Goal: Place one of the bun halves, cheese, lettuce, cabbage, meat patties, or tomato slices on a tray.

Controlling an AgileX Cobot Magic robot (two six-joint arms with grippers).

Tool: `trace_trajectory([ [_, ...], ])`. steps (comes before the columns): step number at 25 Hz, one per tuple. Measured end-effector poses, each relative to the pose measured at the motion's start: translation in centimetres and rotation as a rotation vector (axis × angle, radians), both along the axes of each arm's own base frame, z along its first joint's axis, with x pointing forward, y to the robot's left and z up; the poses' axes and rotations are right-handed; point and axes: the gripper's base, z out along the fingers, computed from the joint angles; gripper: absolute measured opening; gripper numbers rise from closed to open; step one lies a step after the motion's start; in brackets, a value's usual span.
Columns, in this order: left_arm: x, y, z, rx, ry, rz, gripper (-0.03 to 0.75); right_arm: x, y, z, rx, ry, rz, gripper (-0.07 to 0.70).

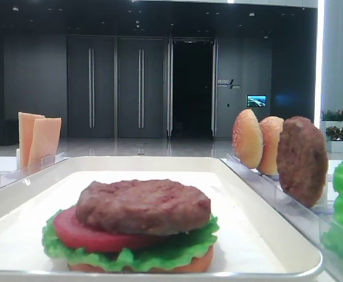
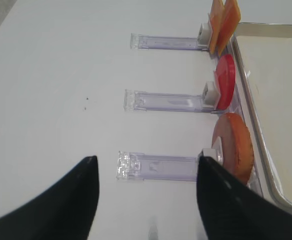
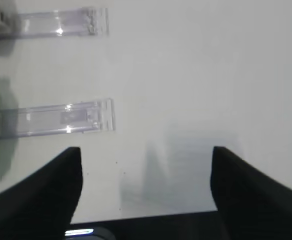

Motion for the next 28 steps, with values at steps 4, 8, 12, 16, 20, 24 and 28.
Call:
trace_trajectory([
  [4, 0.0, 0.0, 0.0, 0.0, 0.0, 0.0, 0.471, -1.6, 0.1, -0.5, -0.006, -0.09, 0.0, 0.516],
  [8, 0.0, 0.0, 0.0, 0.0, 0.0, 0.0, 0.471, -3.1, 0.2, -0.5, -0.014, -0.211, 0.0, 0.501],
  [12, 0.0, 0.0, 0.0, 0.0, 0.0, 0.0, 0.471, -4.4, 0.3, -0.4, -0.021, -0.306, 0.0, 0.491],
  [16, 0.0, 0.0, 0.0, 0.0, 0.0, 0.0, 0.471, -5.5, 0.4, -0.4, -0.026, -0.378, 0.0, 0.484],
  [20, 0.0, 0.0, 0.0, 0.0, 0.0, 0.0, 0.471, -5.6, 0.4, -0.4, -0.027, -0.392, 0.0, 0.484],
  [24, 0.0, 0.0, 0.0, 0.0, 0.0, 0.0, 0.471, -5.6, 0.4, -0.4, -0.027, -0.391, 0.0, 0.483],
  [28, 0.0, 0.0, 0.0, 0.0, 0.0, 0.0, 0.471, -5.6, 0.4, -0.4, -0.027, -0.391, 0.0, 0.483],
])
